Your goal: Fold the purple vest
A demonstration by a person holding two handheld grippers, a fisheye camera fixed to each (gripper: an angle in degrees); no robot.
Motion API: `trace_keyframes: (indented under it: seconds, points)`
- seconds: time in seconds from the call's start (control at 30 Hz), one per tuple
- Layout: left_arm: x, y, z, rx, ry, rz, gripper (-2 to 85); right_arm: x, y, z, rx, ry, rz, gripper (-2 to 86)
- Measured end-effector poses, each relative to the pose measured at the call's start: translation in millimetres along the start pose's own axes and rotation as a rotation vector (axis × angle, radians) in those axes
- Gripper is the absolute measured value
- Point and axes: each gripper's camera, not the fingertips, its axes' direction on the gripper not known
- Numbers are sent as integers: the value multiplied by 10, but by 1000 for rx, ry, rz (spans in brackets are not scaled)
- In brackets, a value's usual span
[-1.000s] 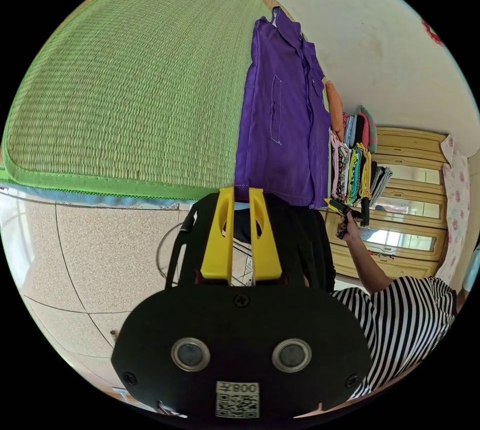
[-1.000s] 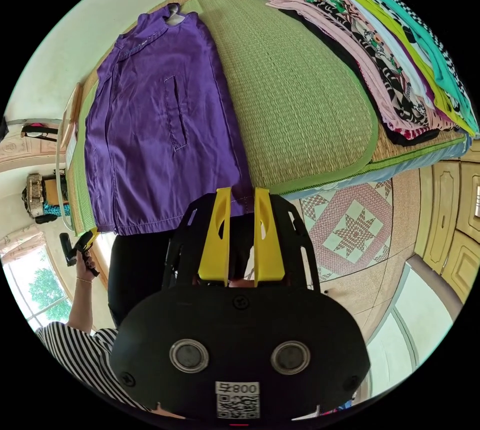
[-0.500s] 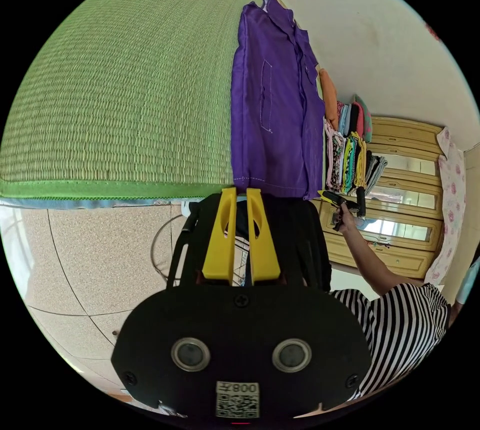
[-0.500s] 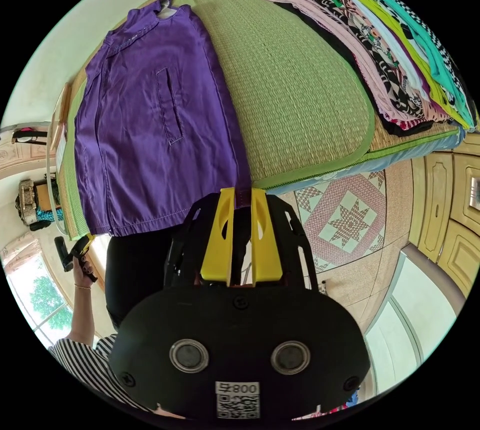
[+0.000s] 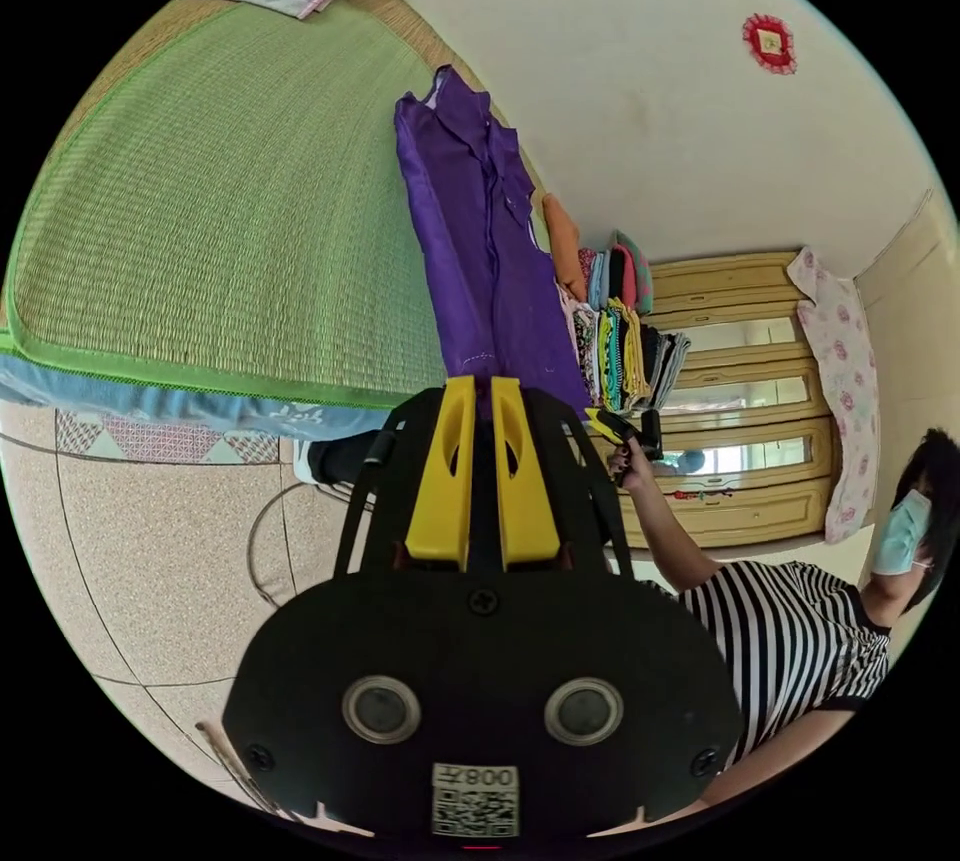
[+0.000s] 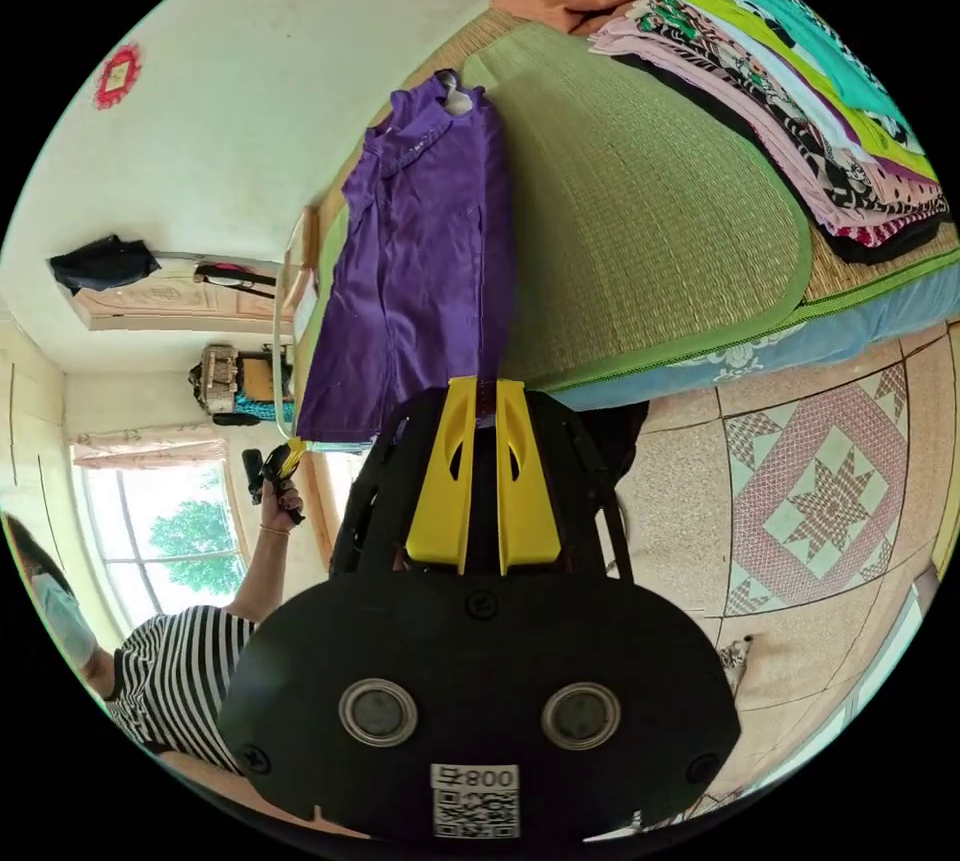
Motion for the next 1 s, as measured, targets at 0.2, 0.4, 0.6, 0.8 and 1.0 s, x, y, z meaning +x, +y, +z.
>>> trace_keyframes:
  seconds: [0.2, 0.4, 0.6, 0.8, 1.0]
  points:
    - [190, 248, -307, 53, 53, 68, 29, 2, 337, -481, 41, -140, -109, 22]
    - [246, 604, -600, 100, 121, 77, 29, 77, 813, -863, 82, -234, -176, 16]
    - [264, 954, -898, 118, 164, 76, 29, 212, 1316, -1165, 123, -291, -203, 15]
    - [311, 1143, -1132, 127, 167, 88, 28, 295, 1663, -1274, 137, -317, -213, 15]
    - [244, 1042, -1185, 151, 225, 70, 26, 327, 1694, -1230, 151, -319, -229, 15]
